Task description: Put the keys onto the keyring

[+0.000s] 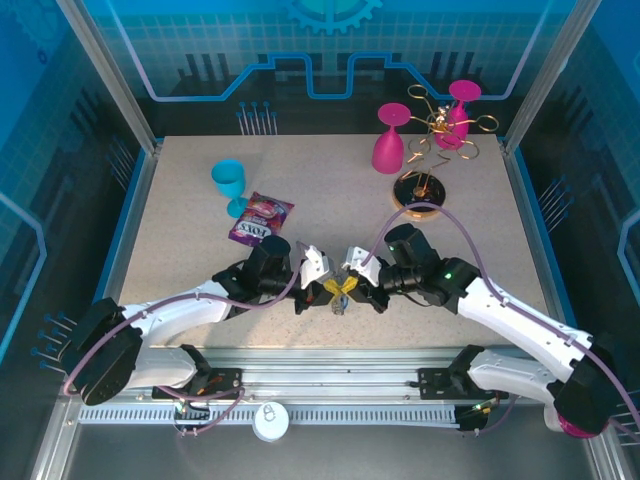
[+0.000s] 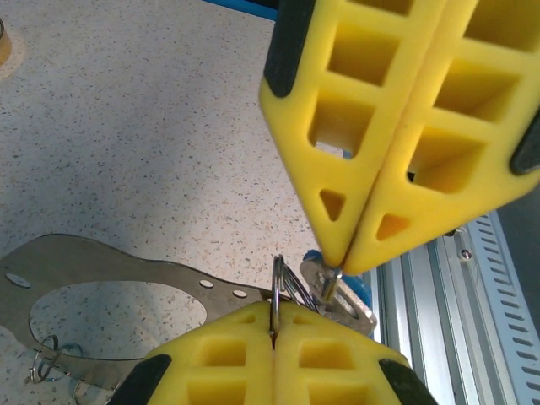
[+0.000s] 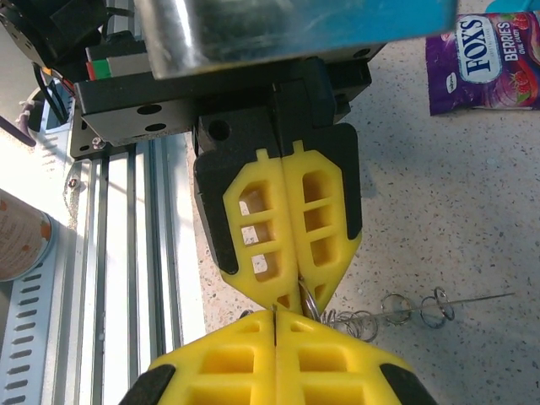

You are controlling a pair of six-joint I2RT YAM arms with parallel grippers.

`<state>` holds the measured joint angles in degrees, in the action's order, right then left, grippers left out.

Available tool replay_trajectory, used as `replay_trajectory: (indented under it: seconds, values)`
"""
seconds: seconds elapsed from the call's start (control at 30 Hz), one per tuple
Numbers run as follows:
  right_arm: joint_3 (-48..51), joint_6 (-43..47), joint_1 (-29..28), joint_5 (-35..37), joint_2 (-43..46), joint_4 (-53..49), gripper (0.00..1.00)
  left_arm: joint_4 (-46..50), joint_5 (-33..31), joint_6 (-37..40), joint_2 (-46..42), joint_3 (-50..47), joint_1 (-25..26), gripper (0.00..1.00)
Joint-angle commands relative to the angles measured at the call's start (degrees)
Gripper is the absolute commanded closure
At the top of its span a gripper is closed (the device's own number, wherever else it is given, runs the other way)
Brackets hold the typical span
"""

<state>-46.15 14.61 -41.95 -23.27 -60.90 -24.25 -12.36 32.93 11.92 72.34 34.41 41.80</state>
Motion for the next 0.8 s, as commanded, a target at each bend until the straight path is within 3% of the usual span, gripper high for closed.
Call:
replay_trajectory:
  seconds: [0.0, 0.77]
  values:
    - [0.31, -1.12, -0.83, 1.66, -0.57, 2.31, 1.0, -1.02, 2.54, -0.14, 0.54, 1.63, 0.17, 1.0]
    - [-1.48, -12.34, -2.54, 15.84, -3.08, 4.55, 1.0, -1.13, 1.98, 1.75, -1.32, 1.01, 0.28, 1.0]
